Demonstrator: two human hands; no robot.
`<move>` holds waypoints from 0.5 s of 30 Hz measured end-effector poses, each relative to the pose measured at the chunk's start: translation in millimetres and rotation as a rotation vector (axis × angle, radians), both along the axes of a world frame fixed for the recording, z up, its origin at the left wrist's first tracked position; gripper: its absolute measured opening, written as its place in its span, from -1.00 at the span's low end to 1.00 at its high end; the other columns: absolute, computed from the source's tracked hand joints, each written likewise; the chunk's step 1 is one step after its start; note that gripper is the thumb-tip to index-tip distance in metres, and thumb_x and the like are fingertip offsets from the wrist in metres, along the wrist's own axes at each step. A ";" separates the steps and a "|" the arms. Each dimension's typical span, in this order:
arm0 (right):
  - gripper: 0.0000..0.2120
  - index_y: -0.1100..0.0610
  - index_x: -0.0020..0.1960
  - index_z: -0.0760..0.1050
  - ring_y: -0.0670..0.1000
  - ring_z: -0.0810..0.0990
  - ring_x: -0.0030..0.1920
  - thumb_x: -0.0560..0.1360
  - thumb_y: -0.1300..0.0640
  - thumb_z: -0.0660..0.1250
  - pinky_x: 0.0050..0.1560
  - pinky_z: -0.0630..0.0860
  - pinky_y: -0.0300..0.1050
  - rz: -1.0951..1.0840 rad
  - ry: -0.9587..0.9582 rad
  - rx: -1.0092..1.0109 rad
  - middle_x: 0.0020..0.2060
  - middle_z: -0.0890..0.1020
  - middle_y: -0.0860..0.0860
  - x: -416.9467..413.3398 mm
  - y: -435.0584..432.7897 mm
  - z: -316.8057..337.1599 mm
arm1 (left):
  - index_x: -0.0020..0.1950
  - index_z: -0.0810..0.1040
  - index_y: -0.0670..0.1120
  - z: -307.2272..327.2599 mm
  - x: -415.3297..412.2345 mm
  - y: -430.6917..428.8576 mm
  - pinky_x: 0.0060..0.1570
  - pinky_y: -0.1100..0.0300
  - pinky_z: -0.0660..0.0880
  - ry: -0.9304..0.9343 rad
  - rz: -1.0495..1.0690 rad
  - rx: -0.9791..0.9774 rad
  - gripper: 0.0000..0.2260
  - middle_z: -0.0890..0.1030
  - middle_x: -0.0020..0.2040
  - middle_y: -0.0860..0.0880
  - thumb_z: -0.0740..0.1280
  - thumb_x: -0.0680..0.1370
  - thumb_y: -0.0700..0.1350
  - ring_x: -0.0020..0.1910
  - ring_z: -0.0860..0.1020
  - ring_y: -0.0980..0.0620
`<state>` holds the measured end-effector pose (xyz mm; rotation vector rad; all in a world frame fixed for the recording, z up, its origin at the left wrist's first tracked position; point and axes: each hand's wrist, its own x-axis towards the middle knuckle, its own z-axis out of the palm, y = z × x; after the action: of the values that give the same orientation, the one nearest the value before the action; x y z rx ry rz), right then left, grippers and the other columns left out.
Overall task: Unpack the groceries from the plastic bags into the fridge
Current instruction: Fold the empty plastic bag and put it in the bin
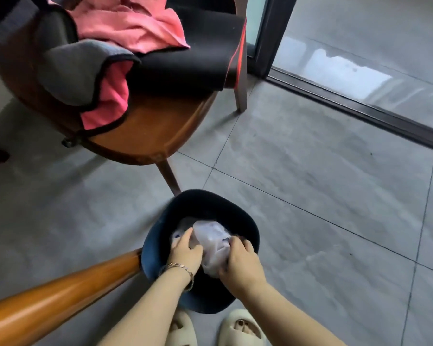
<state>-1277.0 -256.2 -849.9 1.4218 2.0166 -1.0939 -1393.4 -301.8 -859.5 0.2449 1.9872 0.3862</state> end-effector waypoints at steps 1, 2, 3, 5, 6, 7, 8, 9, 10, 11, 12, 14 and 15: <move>-0.58 0.18 0.32 0.25 0.09 0.34 0.32 0.50 0.11 0.24 0.18 0.37 -0.11 0.023 -0.005 -0.015 0.30 0.38 0.07 0.4 1.4 -6.9 | 0.49 0.22 0.09 -9.6 -2.2 0.1 0.37 0.03 0.30 0.041 -0.060 -0.041 -0.50 0.19 0.49 -0.07 0.19 0.56 -0.17 0.36 0.35 -0.13; -0.58 0.18 0.32 0.25 0.09 0.34 0.33 0.51 0.14 0.24 0.17 0.39 -0.09 0.039 -0.017 -0.030 0.31 0.37 0.07 1.3 2.5 -9.6 | 0.51 0.17 0.05 -12.3 -2.8 1.1 0.37 0.04 0.29 0.071 -0.114 -0.081 -0.50 0.16 0.51 -0.07 0.17 0.58 -0.17 0.37 0.34 -0.13; -0.60 0.18 0.32 0.25 0.10 0.36 0.33 0.51 0.17 0.23 0.15 0.40 -0.07 0.065 -0.038 -0.040 0.31 0.38 0.08 2.0 3.3 -8.7 | 0.52 0.15 0.02 -13.4 -3.1 1.2 0.36 0.05 0.30 0.083 -0.160 -0.111 -0.50 0.15 0.51 -0.08 0.15 0.59 -0.16 0.36 0.35 -0.14; -0.66 0.19 0.29 0.29 0.14 0.41 0.27 0.53 0.21 0.19 0.09 0.42 -0.05 0.150 -0.095 -0.076 0.27 0.43 0.10 5.9 4.3 2.6 | 0.50 0.19 -0.05 -2.2 -1.5 1.8 0.30 0.04 0.36 0.082 -0.252 -0.182 -0.55 0.24 0.46 -0.13 0.14 0.60 -0.14 0.30 0.41 -0.16; -0.68 0.19 0.28 0.31 0.16 0.44 0.24 0.53 0.22 0.16 0.07 0.43 -0.05 0.194 -0.124 -0.098 0.26 0.45 0.12 7.6 5.3 11.1 | 0.45 0.26 -0.07 7.9 -1.5 3.4 0.25 0.07 0.39 0.083 -0.317 -0.210 -0.60 0.32 0.41 -0.14 0.14 0.60 -0.13 0.26 0.44 -0.15; -0.68 0.19 0.29 0.32 0.17 0.45 0.23 0.54 0.22 0.15 0.07 0.43 -0.05 0.228 -0.147 -0.122 0.25 0.46 0.13 8.5 8.4 23.1 | 0.38 0.34 -0.08 20.0 -2.9 6.2 0.20 0.11 0.41 0.089 -0.382 -0.220 -0.66 0.40 0.35 -0.13 0.13 0.60 -0.13 0.22 0.47 -0.13; -0.66 0.18 0.31 0.33 0.18 0.47 0.23 0.54 0.22 0.15 0.08 0.43 -0.05 0.253 -0.165 -0.138 0.25 0.47 0.14 8.8 13.6 37.9 | 0.28 0.42 -0.09 37.9 -4.4 11.4 0.13 0.14 0.41 0.093 -0.437 -0.216 -0.73 0.47 0.28 -0.13 0.13 0.60 -0.14 0.16 0.49 -0.11; -0.66 0.17 0.31 0.34 0.18 0.48 0.23 0.54 0.22 0.15 0.09 0.44 -0.06 0.266 -0.185 -0.148 0.25 0.48 0.14 8.0 21.2 60.1 | 0.18 0.45 -0.09 61.5 -5.2 18.6 0.08 0.15 0.43 0.104 -0.472 -0.201 -0.79 0.53 0.21 -0.13 0.12 0.60 -0.14 0.09 0.51 -0.11; -0.67 0.17 0.30 0.36 0.19 0.49 0.22 0.54 0.22 0.16 0.09 0.45 -0.06 0.276 -0.199 -0.158 0.24 0.49 0.14 6.5 27.6 79.2 | 0.10 0.46 -0.08 83.4 -4.2 25.6 0.04 0.15 0.44 0.110 -0.503 -0.182 -0.83 0.56 0.15 -0.13 0.11 0.60 -0.15 0.04 0.52 -0.11; -0.68 0.17 0.29 0.38 0.19 0.50 0.21 0.54 0.20 0.18 0.08 0.46 -0.06 0.284 -0.209 -0.156 0.22 0.50 0.14 3.9 35.4 106.8 | 0.07 0.46 -0.08 113.0 -4.2 32.7 0.02 0.14 0.44 0.127 -0.524 -0.158 -0.84 0.57 0.10 -0.12 0.11 0.60 -0.15 0.04 0.53 -0.11; -0.70 0.17 0.27 0.40 0.18 0.51 0.20 0.54 0.18 0.20 0.07 0.46 -0.06 0.292 -0.214 -0.150 0.21 0.51 0.13 0.4 42.5 129.9 | 0.05 0.47 -0.08 137.8 -4.0 39.2 0.03 0.14 0.44 0.144 -0.539 -0.136 -0.85 0.57 0.06 -0.10 0.11 0.60 -0.15 0.06 0.53 -0.10; -0.72 0.18 0.22 0.43 0.18 0.52 0.18 0.52 0.15 0.25 0.03 0.46 -0.06 0.327 -0.222 -0.118 0.18 0.54 0.13 -8.8 55.3 181.0 | 0.08 0.48 -0.08 191.1 -3.7 49.1 0.10 0.12 0.44 0.178 -0.546 -0.109 -0.83 0.56 0.10 -0.09 0.13 0.60 -0.13 0.13 0.52 -0.11; -0.72 0.18 0.21 0.43 0.18 0.53 0.17 0.52 0.16 0.25 0.01 0.46 -0.06 0.351 -0.216 -0.091 0.17 0.54 0.13 -13.3 60.9 204.9 | 0.13 0.47 -0.08 215.8 -4.7 52.5 0.14 0.10 0.45 0.202 -0.543 -0.093 -0.82 0.55 0.15 -0.10 0.13 0.59 -0.12 0.15 0.50 -0.12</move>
<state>-1290.3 -195.3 -645.0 1.0391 1.9390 -0.8314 -1398.1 -249.3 -643.7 0.7662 2.0296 -0.0833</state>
